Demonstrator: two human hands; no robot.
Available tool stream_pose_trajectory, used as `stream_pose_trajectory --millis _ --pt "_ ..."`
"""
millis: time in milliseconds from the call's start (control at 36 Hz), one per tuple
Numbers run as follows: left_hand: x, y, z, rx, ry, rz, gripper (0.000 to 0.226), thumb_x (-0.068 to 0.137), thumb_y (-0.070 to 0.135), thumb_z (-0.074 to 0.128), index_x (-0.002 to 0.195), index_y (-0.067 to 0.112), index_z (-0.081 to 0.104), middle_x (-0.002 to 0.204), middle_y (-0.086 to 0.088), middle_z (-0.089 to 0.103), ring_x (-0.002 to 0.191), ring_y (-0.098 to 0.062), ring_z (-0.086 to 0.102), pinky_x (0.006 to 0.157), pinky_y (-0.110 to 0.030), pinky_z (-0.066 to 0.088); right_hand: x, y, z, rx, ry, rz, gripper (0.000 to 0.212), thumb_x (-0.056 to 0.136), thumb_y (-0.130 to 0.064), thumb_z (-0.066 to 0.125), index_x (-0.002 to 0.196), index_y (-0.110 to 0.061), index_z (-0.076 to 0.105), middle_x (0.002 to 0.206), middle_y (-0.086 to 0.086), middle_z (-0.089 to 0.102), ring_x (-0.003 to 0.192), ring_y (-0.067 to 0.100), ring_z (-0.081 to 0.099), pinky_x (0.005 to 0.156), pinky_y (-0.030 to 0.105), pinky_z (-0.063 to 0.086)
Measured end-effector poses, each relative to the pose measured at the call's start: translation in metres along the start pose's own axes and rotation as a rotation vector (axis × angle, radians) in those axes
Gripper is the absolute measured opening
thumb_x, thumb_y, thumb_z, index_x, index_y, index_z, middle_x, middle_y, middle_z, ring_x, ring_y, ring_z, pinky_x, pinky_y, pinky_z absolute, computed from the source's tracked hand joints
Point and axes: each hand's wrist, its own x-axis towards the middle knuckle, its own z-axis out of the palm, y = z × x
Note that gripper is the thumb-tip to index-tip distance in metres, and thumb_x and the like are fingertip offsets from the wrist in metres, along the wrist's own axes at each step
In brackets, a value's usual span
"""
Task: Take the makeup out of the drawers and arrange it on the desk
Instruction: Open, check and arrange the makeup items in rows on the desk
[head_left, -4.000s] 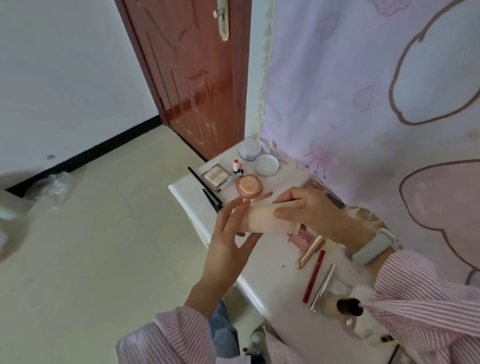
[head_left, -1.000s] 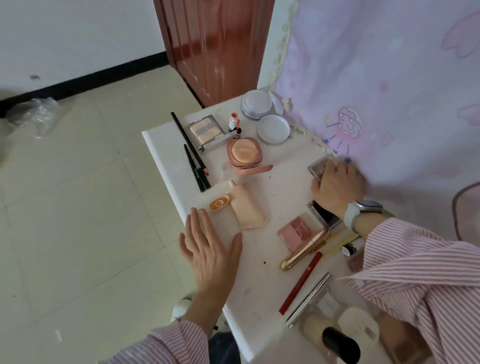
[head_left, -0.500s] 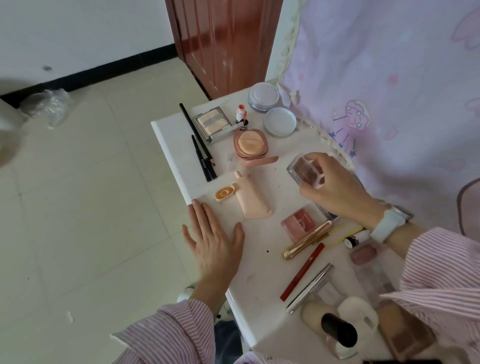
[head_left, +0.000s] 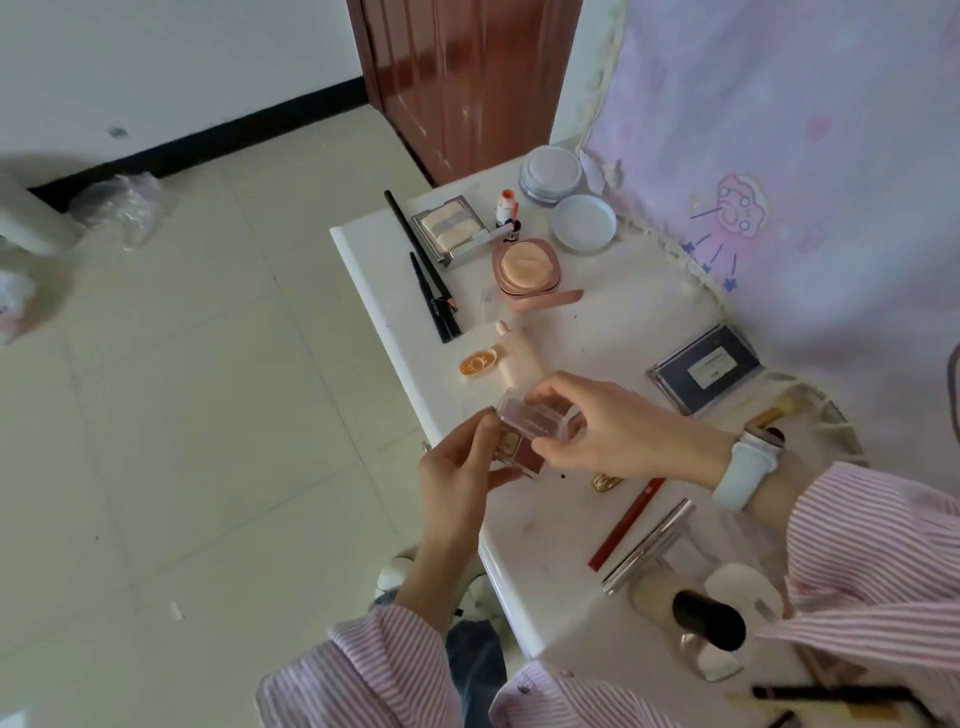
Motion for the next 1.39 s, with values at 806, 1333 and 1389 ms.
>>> stream_pose_trajectory --millis 806,1333,1389 --pt "0.024 -0.034 -0.034 1.144 0.032 0.546 0.071 0.063 0.033 0.082 0.125 0.010 0.056 0.119 -0.008 0.057 0.110 -0.036 0.047 0.089 -0.047 0.039 0.016 0.016 0.023 0.154 0.220 0.190 0.024 0.095 -0.016 0.043 0.093 0.003 0.056 0.077 0.007 0.067 0.074 0.017 0.067 0.056 0.007 0.040" --pt "0.026 -0.034 -0.016 1.096 0.184 0.675 0.076 0.066 0.038 0.080 0.128 0.022 0.039 0.131 -0.011 0.049 0.121 -0.026 0.030 0.098 -0.051 0.028 0.007 0.106 -0.043 -0.495 0.247 0.573 0.088 0.076 -0.067 0.052 0.146 -0.034 0.009 0.156 0.008 -0.002 0.141 0.038 -0.004 0.111 0.053 0.012" --pt "0.026 -0.033 -0.015 1.094 0.198 0.691 0.071 0.069 0.040 0.078 0.127 0.020 0.042 0.131 -0.011 0.048 0.122 -0.027 0.031 0.099 -0.050 0.027 0.008 0.110 -0.045 -0.483 0.228 0.581 0.088 0.075 -0.069 0.051 0.145 -0.037 0.007 0.156 0.006 -0.004 0.141 0.037 -0.004 0.111 0.054 0.012"
